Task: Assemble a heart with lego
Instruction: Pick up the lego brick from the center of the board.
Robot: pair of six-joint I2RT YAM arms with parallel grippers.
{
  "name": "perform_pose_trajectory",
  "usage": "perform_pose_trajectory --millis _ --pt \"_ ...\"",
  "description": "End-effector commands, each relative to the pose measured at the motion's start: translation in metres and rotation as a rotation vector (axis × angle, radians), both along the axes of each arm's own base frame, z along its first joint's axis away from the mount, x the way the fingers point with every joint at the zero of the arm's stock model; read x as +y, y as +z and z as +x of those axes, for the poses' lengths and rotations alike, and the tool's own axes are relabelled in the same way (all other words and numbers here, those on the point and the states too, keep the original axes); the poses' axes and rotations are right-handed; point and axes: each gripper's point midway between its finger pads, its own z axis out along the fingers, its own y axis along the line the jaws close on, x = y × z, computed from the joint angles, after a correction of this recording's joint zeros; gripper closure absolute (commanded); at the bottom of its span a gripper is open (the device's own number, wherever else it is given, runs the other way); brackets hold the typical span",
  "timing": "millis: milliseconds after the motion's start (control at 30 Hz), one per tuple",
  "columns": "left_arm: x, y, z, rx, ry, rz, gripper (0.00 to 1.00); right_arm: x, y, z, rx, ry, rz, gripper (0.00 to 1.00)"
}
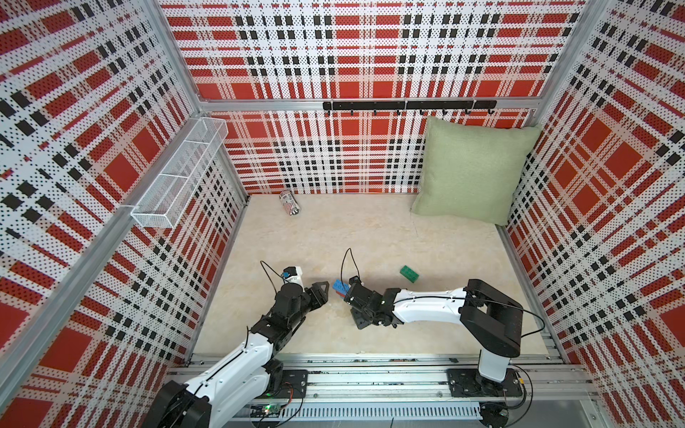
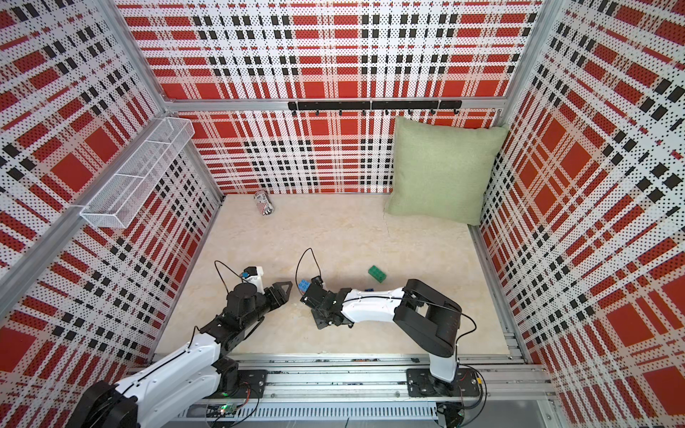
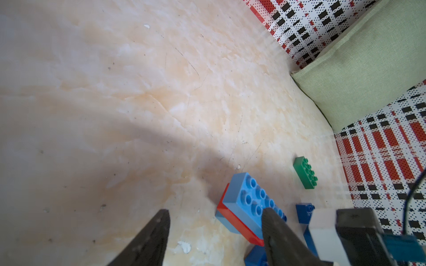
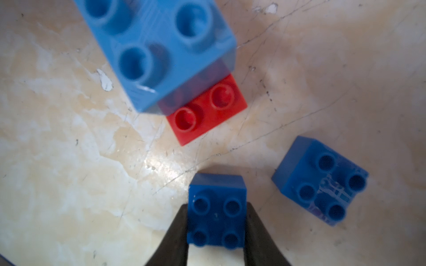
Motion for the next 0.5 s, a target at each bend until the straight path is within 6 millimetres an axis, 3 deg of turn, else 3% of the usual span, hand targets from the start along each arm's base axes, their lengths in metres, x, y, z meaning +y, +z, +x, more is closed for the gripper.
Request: perform_pose_trajectory --millis 0,267,367,467 --pt "-0.014 0.024 0.008 -0.051 -0.046 -0.019 0.31 0.008 0.03 0.004 -0.046 0.078 0.025 0.7" --pt "-0.025 0.017 0.017 -0.011 -0.09 0.028 0.26 0.002 0.075 0.026 -0.096 0.238 0.088 0.71" --pt "-0.028 0.014 0.02 -0.004 -0.108 0.045 0.25 0.007 0.083 0.032 -0.112 0.292 0.11 0.7" --pt "-0.032 0.008 0.02 0.014 -0.133 0.057 0.25 0.01 0.079 0.038 -0.111 0.318 0.099 0.7"
